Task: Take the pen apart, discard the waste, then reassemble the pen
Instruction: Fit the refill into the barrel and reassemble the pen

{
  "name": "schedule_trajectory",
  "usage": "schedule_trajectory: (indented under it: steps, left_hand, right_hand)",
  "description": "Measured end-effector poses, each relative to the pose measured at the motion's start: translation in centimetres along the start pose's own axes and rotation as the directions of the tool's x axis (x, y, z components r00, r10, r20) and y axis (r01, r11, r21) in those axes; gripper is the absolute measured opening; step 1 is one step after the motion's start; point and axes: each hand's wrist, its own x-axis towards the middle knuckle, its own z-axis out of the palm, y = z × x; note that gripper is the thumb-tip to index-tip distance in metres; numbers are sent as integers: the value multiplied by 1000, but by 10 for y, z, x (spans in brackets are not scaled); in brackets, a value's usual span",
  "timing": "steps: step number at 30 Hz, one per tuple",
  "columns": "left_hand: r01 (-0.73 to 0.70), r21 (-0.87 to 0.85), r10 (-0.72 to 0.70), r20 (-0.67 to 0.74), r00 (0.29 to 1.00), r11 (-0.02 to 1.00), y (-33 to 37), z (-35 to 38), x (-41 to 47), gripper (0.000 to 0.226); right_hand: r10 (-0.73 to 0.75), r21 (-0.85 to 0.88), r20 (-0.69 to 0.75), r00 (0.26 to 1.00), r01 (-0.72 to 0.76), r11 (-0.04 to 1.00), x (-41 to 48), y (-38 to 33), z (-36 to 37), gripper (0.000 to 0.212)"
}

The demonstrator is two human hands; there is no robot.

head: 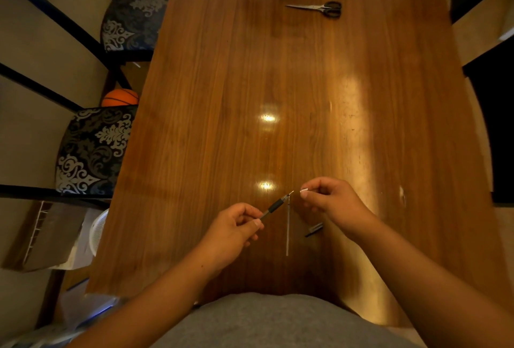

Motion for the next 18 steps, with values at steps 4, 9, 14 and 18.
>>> schedule_trajectory:
  steps: [4, 9, 14, 18]
  left_hand:
    - [-48, 2, 48, 20, 999, 999, 9, 0, -6, 28]
    - [-81, -3, 81, 39, 996, 997, 13, -1, -15, 26]
    - [-111, 4, 111, 49, 993, 994, 14, -6, -27, 21]
    - [-130, -1, 130, 56, 990, 992, 13, -7, -36, 19]
  right_hand:
    - [-75, 78, 37, 996, 72, 994, -15, -23, 2, 4]
    - [-127, 109, 59, 990, 120, 987, -30, -37, 8, 6]
    - [-169, 115, 65, 983, 161, 980, -41, -39, 13, 10]
    - [-187, 91, 75, 979, 180, 979, -50, -37, 15, 12]
